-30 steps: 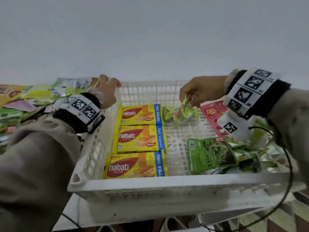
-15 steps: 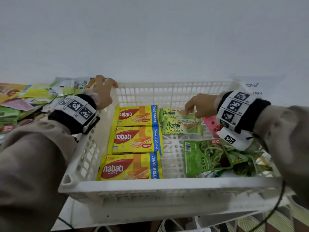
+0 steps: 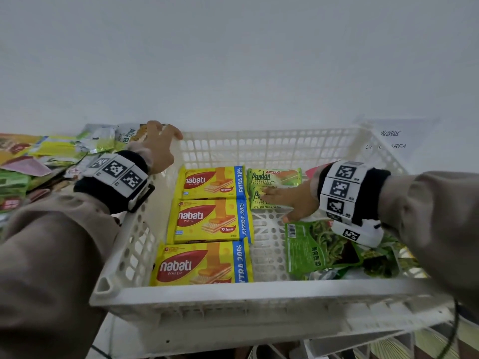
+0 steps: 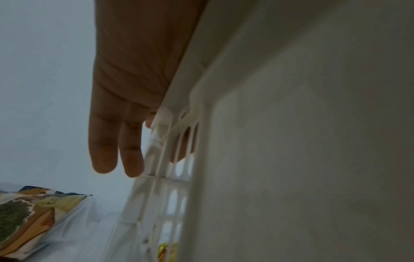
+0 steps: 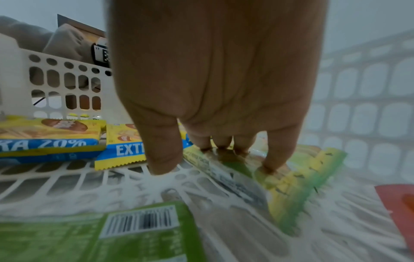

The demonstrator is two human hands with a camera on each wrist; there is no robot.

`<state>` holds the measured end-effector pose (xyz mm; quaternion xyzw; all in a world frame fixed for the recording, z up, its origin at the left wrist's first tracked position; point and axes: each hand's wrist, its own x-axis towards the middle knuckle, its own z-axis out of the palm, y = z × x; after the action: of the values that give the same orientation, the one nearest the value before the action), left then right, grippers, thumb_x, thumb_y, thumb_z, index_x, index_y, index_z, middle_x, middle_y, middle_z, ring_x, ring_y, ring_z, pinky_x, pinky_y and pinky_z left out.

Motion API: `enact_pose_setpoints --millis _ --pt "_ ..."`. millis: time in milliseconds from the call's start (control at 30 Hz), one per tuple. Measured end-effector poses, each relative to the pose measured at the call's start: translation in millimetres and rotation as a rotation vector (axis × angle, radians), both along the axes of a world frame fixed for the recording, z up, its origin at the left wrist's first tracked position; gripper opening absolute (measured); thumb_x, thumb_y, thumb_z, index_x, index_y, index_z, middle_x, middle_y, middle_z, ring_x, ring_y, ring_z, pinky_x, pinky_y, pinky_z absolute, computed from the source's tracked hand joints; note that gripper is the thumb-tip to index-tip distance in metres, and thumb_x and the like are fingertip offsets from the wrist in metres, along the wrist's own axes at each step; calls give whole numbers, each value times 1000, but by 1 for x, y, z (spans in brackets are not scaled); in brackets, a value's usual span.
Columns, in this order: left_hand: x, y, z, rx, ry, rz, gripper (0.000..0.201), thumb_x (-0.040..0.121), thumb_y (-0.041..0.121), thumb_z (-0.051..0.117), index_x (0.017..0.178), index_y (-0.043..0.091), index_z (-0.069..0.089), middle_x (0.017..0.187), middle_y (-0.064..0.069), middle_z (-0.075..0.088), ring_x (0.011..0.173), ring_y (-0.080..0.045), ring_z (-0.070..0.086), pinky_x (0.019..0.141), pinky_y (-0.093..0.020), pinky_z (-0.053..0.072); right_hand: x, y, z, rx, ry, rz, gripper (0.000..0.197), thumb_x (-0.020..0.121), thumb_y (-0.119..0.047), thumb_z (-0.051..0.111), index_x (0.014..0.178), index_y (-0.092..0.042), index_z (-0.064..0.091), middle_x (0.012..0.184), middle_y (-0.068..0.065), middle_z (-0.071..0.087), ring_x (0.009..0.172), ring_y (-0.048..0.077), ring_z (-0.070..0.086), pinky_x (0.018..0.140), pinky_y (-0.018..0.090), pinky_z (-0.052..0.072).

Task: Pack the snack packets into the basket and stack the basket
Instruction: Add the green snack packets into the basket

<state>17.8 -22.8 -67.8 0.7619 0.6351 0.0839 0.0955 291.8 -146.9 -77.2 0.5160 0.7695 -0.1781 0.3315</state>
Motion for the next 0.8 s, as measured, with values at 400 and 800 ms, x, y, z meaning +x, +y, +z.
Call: enact_pose_setpoints --millis 400,800 --pt "2 -4 1 26 -35 -2 52 82 -3 43 124 27 39 135 -7 18 92 -32 52 77 -36 49 0 1 14 -1 -1 28 72 98 -27 40 147 -16 -12 153 11 -22 144 25 -13 115 38 -1" --pt "1 -3 1 13 -62 -4 51 82 -3 43 123 27 39 135 -7 18 92 -33 52 71 -37 51 -4 -7 18 -103 -81 93 69 99 -30 36 146 -22 -13 152 13 -25 144 31 -6 115 41 3"
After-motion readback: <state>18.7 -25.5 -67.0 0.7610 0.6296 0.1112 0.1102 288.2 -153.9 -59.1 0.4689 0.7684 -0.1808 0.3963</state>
